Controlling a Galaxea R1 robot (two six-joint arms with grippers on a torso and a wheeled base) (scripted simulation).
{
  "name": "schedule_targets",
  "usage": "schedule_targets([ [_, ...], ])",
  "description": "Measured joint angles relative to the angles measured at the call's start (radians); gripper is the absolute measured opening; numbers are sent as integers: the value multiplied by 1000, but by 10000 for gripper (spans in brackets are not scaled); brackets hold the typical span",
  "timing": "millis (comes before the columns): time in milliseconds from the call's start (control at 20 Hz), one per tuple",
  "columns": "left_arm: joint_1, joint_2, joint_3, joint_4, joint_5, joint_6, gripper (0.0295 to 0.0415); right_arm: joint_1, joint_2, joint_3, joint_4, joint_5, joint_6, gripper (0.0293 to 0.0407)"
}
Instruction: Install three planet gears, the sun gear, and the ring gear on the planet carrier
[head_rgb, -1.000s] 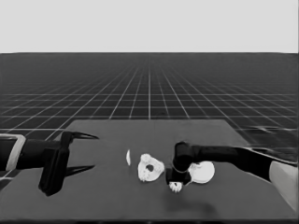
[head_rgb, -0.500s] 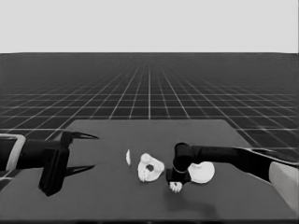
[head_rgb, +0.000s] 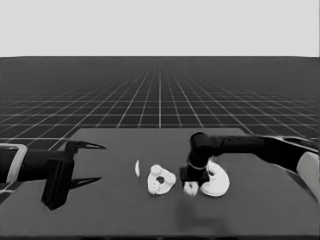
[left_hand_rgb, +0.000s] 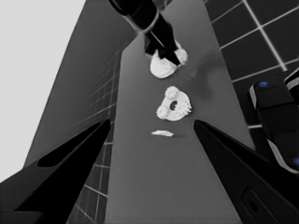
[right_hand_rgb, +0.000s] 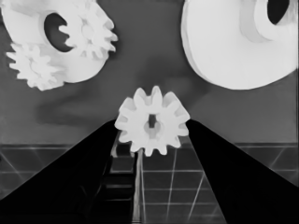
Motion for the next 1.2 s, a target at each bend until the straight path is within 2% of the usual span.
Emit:
schedule_targets([
  [200, 0, 0, 0, 0, 0, 0, 385, 9, 0, 1, 10, 0, 1, 310],
  [300, 0, 0, 0, 0, 0, 0, 385, 39, 279, -364, 41, 14, -77, 310],
  [450, 0, 0, 0, 0, 0, 0, 385, 46, 417, -588, 50, 28, -170, 310],
  [700, 0, 0, 0, 0, 0, 0, 385, 46, 451, -653, 53, 32, -199, 310],
  [850, 0, 0, 0, 0, 0, 0, 385, -53, 467, -710, -41, 60, -234, 310],
  [1200, 0, 0, 0, 0, 0, 0, 385, -76, 472, -729, -63, 70, -246, 310],
])
